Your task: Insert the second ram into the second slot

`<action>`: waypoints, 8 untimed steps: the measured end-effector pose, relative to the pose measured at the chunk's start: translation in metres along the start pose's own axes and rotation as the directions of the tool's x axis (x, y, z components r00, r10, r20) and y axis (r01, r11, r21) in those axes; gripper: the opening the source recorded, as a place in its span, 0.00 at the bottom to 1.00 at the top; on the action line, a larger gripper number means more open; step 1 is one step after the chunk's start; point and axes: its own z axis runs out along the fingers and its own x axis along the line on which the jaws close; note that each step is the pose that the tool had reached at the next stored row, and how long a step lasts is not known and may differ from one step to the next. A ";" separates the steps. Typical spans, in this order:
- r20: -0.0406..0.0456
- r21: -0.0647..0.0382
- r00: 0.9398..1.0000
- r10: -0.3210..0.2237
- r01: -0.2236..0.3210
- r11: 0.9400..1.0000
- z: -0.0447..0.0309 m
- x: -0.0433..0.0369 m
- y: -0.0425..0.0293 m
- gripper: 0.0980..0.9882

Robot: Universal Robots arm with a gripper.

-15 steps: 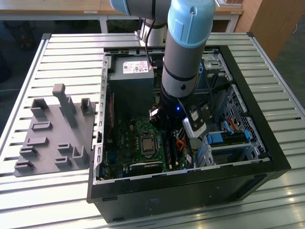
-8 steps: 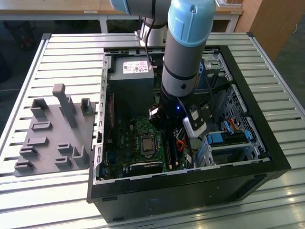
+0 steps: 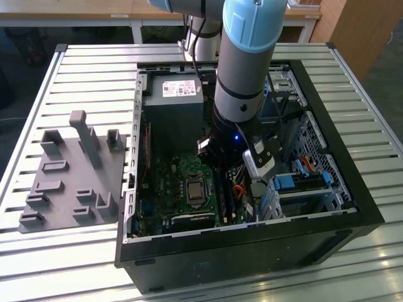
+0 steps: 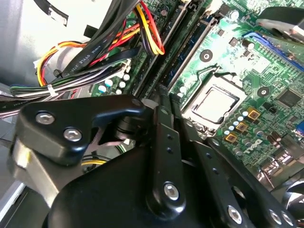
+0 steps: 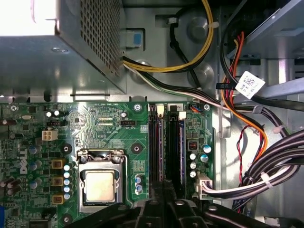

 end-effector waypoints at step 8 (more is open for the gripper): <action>0.000 0.000 1.000 0.000 0.000 1.000 0.0016 0.0000 -0.0001 0.01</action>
